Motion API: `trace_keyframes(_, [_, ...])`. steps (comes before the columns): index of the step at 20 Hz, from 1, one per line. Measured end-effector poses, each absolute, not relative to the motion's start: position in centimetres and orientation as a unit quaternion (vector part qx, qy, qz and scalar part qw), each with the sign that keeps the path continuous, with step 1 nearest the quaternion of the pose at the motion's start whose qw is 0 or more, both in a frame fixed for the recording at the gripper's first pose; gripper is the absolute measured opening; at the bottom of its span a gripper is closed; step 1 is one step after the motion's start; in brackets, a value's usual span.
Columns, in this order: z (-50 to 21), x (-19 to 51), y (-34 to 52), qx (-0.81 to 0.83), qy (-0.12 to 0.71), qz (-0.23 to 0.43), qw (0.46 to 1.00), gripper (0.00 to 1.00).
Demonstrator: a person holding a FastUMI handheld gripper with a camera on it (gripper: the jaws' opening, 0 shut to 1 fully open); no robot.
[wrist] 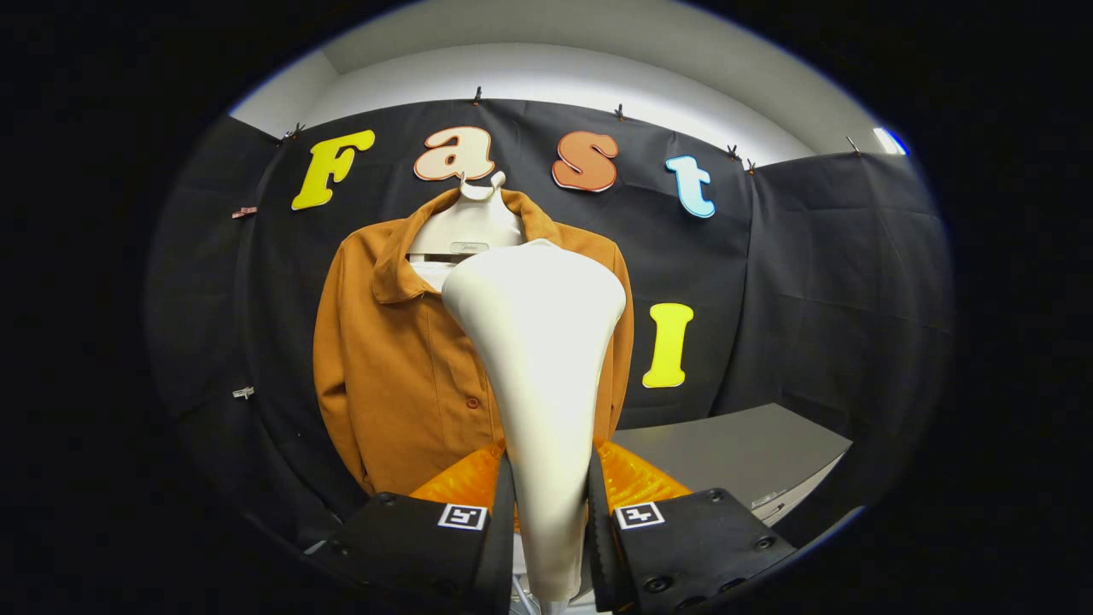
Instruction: Iron the clothes twice with a garment steamer, once on the left side and once on the right side.
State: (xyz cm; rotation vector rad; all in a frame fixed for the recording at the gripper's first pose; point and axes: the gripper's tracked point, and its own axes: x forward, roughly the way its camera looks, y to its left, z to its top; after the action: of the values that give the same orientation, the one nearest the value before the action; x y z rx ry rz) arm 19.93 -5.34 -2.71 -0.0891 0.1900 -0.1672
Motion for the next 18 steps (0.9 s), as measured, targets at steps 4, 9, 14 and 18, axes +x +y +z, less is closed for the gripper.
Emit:
trace_keyframes(4, [-2.73, 19.85, -5.33, -0.045, 0.094, -0.083, 0.991, 0.4])
trace_keyframes(9, [-2.72, 19.71, -5.36, -0.047, 0.094, -0.085, 0.991, 0.4])
trace_keyframes(14, [-2.64, 19.58, -5.27, -0.049, 0.093, -0.086, 0.991, 0.4])
trace_keyframes(18, [-2.59, 19.41, -5.09, -0.049, 0.091, -0.084, 0.991, 0.4])
